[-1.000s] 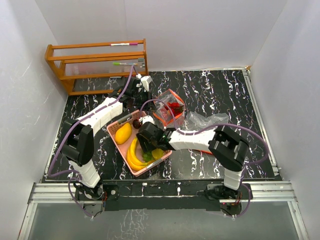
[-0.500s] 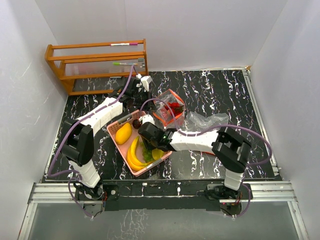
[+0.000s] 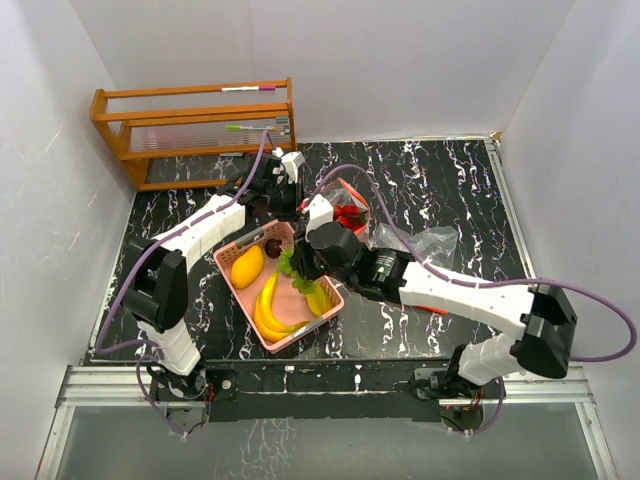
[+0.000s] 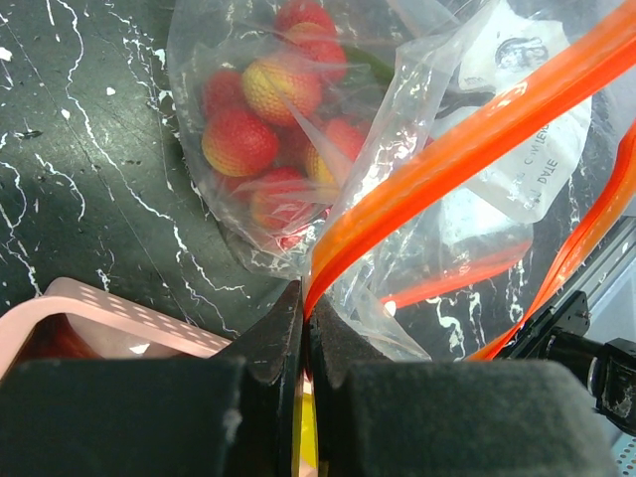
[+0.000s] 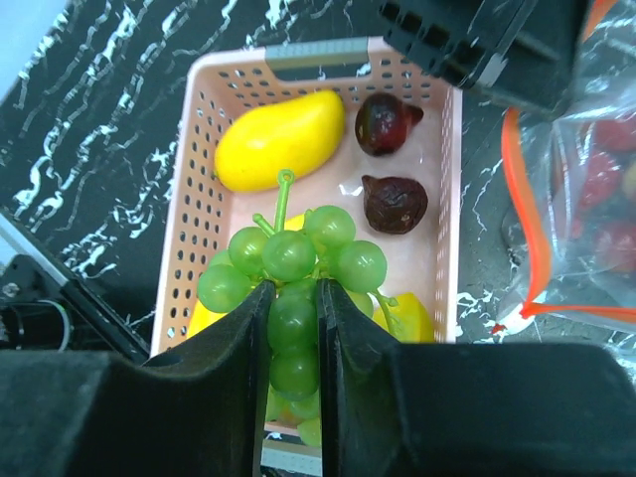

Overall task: Place the food in the zip-top bag and seal the zipper
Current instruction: Pick up the fake fruit from the bin, then place the fake fruit in the zipper food storage bag.

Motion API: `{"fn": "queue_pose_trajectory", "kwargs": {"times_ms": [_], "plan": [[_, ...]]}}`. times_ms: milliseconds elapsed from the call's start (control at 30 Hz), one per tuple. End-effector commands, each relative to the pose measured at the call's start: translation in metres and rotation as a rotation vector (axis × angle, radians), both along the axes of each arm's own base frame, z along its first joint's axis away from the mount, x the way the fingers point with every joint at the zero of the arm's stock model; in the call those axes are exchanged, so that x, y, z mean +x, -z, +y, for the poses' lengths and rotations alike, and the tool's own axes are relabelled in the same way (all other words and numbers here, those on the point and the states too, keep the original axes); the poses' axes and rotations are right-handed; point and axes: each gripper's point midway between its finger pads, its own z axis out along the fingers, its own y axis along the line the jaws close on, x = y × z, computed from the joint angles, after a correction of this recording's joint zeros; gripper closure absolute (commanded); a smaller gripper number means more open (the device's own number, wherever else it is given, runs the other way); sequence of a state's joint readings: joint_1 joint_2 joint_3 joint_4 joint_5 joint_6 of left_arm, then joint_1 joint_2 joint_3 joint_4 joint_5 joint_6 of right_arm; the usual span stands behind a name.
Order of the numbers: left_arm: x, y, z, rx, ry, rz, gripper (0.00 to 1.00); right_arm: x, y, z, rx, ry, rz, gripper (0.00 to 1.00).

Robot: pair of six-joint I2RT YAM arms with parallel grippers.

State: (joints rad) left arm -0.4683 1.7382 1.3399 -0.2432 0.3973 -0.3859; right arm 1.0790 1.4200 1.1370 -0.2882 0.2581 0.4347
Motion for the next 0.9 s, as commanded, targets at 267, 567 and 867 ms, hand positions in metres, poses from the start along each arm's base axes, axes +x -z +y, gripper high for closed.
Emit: {"fn": "queue_pose_trajectory", "kwargs": {"times_ms": [267,567,867], "plan": [[-0.007,-0.023,-0.002,-0.05,0.017,-0.023,1.0,0.046,-0.103,-0.054,0.06,0.263,-0.279,0.78],[-0.007,-0.025,-0.003,-0.052,0.02,-0.027,1.0,0.107,-0.119,-0.102,0.072,0.426,-0.401,0.78],[-0.008,-0.021,-0.003,-0.051,0.022,-0.017,1.0,0.133,-0.088,-0.094,0.067,0.39,-0.374,0.77]]}}
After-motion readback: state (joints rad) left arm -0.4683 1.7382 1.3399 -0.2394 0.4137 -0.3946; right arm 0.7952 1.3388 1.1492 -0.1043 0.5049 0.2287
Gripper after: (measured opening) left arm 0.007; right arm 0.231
